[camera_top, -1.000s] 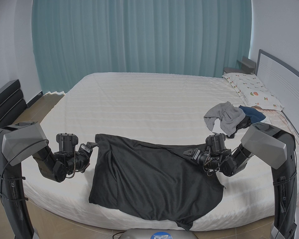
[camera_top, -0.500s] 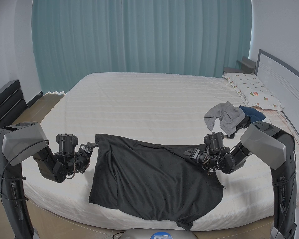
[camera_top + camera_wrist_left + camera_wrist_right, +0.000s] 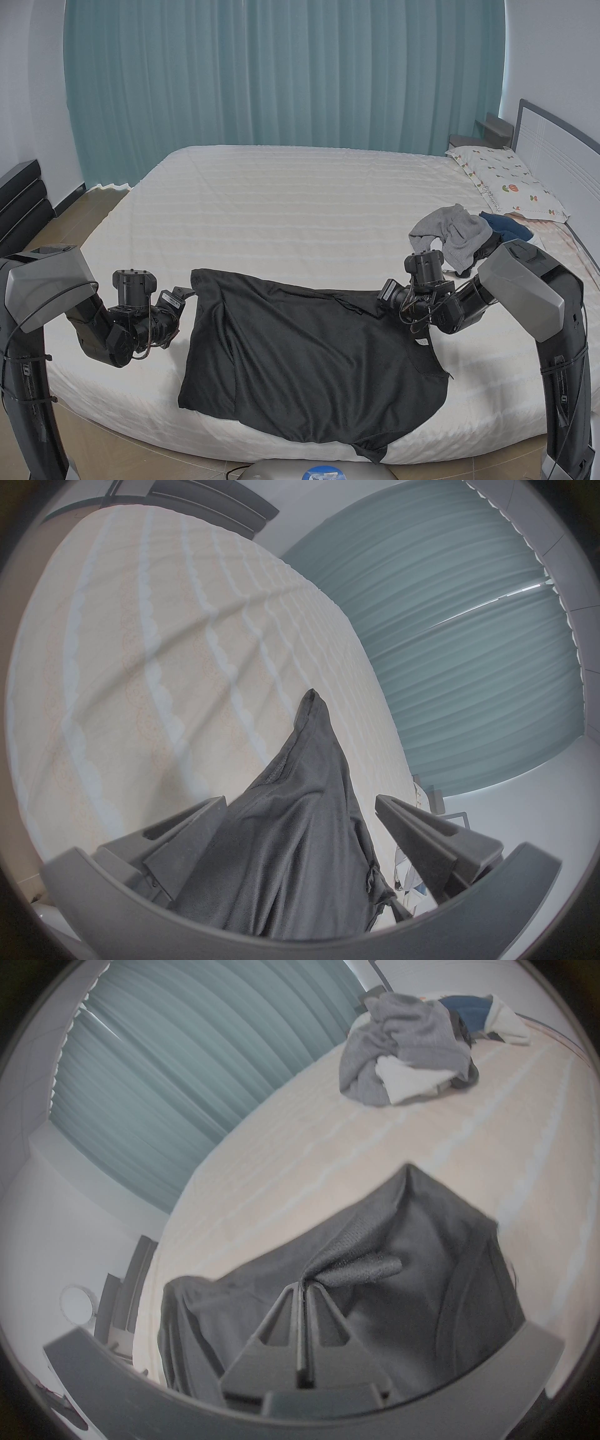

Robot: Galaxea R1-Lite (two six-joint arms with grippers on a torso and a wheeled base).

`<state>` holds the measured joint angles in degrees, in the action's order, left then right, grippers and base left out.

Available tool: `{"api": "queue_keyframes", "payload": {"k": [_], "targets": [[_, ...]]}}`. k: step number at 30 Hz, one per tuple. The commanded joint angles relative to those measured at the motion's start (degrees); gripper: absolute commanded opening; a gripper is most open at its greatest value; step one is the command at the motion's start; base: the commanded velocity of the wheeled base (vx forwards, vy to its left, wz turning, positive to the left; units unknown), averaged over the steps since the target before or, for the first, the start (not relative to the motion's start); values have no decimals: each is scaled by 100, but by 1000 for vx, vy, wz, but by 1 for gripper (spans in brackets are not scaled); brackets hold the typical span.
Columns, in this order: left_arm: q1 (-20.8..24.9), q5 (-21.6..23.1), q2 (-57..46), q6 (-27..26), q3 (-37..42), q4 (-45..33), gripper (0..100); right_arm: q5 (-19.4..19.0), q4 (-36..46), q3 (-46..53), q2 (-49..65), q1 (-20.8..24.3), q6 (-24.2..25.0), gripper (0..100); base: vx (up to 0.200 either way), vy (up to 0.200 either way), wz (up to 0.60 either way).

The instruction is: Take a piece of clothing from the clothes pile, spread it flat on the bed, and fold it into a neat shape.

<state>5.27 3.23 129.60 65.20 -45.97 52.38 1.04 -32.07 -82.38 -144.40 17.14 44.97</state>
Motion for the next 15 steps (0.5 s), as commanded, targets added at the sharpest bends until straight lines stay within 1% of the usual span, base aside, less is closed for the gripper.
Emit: {"api": "queue_keyframes", "payload": {"k": [1,5,6,8,9,10,15], "targets": [[1,2,22,2,0,0,100,107,-18,-955,-282,-273,56,0,0,0,0],[1,-15,22,2,9,9,100,450,-141,-2071,-730,-369,64,0,0,0,0],[1,-15,22,2,0,0,100,485,-132,-2221,-800,-378,64,0,0,0,0],[1,-15,22,11,9,0,100,670,-89,-3082,-1196,-413,56,0,0,0,0],[1,-15,22,11,9,0,100,670,-89,-3082,-1196,-413,56,0,0,0,0],[1,-24,22,11,18,0,100,775,-176,-3221,-1495,-492,3,0,0,0,0],[9,-15,22,2,36,9,100,784,-590,-3221,-1715,-580,-23,0,0,0,0]]}}
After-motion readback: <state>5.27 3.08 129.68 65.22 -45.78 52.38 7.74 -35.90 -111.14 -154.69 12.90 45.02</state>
